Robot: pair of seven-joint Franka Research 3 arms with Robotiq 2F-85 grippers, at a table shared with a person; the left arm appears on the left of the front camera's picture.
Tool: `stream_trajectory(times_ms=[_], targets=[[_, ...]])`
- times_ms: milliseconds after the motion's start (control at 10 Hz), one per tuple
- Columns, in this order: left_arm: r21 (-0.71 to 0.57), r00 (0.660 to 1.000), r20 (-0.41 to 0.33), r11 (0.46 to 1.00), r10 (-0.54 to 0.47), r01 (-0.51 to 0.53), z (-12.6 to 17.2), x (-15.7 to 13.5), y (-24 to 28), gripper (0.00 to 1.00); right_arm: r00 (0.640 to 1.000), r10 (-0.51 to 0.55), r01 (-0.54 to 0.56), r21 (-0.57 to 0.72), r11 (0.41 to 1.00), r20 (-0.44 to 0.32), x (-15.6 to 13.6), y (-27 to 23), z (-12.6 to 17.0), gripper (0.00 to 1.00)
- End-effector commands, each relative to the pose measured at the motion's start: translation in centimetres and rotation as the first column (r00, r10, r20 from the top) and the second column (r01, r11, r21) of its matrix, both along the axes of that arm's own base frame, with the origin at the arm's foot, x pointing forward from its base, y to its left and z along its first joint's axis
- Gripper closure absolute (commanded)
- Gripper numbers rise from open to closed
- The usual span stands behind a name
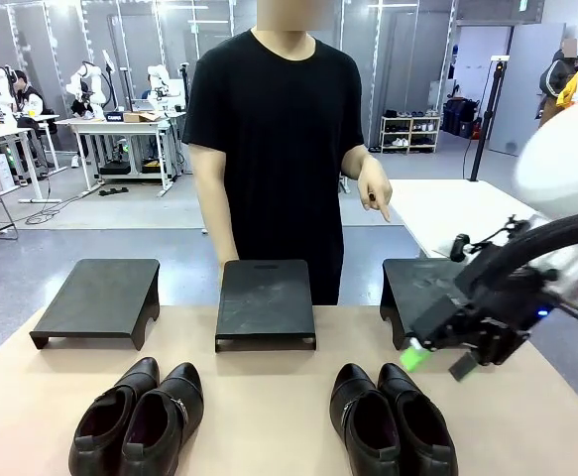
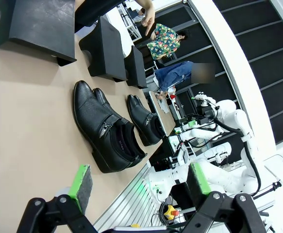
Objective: Place the shoes on the stand as instructed by the person.
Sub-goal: Pick up one pair of Shoes and place it on the Shoes Stand indicated by the person.
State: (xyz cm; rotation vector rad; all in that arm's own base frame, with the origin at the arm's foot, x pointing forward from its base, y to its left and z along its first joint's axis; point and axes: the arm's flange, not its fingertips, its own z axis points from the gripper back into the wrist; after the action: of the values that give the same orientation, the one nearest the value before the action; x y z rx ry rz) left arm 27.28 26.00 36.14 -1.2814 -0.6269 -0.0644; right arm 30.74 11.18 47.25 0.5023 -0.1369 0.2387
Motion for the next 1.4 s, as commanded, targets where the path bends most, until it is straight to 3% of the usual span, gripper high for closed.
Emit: stream_trajectory(times_ms=[0, 500, 1300], targets=[[-0.001, 1.0, 0.005, 1.0, 0.001, -0.001, 0.1, -0.1, 0.1, 0.0, 0.991, -0.133, 0.133, -0.059, 0.989, 0.008, -2.3, 1.1, -5.5, 0.0], [-0.001, 1.0, 0.005, 1.0, 0.001, -0.001, 0.1, -0.1, 0.1, 0.0, 0.982, -0.178, 0.169, -0.119, 0.978, -0.069, -0.8, 1.8, -9.5, 0.0], [-0.001, 1.0, 0.005, 1.0, 0.001, -0.001, 0.1, -0.1, 0.1, 0.0, 0.972, -0.231, 0.218, -0.224, 0.95, -0.032, 1.3, 3.2, -13.7, 0.0]])
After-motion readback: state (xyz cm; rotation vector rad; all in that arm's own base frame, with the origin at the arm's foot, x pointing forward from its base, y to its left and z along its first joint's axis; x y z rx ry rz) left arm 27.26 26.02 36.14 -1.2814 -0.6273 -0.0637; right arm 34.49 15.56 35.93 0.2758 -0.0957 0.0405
